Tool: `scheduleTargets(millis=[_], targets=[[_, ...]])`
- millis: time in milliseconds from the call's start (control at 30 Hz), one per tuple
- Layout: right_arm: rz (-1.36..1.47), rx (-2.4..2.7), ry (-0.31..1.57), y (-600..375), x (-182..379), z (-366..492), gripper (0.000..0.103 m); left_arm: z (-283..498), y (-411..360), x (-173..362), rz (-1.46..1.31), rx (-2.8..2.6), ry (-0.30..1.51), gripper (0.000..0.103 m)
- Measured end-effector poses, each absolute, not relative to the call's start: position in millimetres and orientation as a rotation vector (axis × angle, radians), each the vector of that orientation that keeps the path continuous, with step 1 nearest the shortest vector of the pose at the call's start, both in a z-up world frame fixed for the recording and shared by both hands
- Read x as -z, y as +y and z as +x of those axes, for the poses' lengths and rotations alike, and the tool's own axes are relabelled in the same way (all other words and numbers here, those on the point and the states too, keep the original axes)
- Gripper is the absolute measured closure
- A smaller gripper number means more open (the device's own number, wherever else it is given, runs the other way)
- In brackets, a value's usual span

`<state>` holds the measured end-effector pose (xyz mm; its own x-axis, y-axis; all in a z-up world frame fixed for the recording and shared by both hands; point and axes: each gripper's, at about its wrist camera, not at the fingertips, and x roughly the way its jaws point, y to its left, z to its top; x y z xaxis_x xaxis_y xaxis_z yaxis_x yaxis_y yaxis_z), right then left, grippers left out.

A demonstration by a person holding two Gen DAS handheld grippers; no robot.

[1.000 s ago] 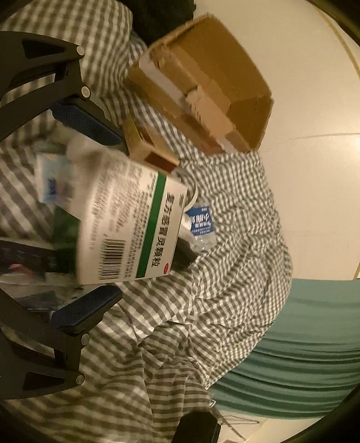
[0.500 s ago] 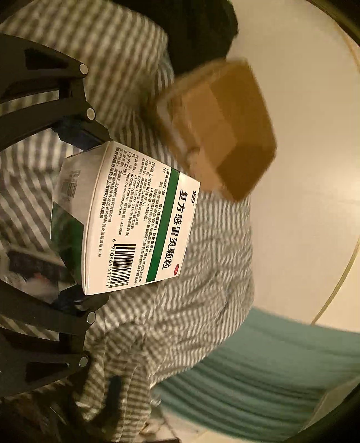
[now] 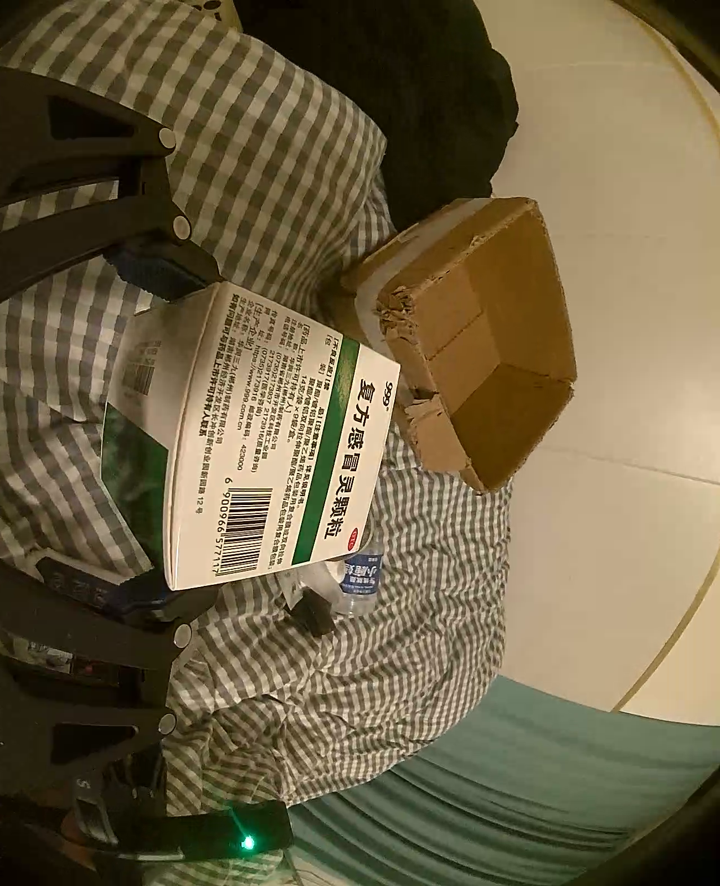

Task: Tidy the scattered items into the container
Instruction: 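Carry the white-green medicine box with the left tool and drop it into the cardboard box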

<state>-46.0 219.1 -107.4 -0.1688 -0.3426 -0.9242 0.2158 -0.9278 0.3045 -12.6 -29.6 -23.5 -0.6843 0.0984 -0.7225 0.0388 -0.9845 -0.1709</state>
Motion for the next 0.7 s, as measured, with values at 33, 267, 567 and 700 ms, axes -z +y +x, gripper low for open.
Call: scheduleTargets(millis=[33, 267, 567, 700], targets=[[1.726, 2.119, -0.155, 215.2, 106.7, -44.3, 0.031, -13.2, -29.4, 24.2, -1.238, -2.84, -0.264, 0.021], [1.659, 2.089, -0.121, 204.1, 96.3, -33.7, 0.083, -17.7, -31.5, 25.3, -1.246, -2.856, -0.268, 0.021], [1.507, 2.258, 0.075, 188.5, 70.8, -30.0, 0.089, -20.0, -30.3, 28.6, -1.263, -2.857, -0.261, 0.021], [1.508, 2.267, 0.101, 187.3, 72.5, -31.0, 0.089, -20.0, -29.4, 28.8, -1.263, -2.855, -0.255, 0.021]])
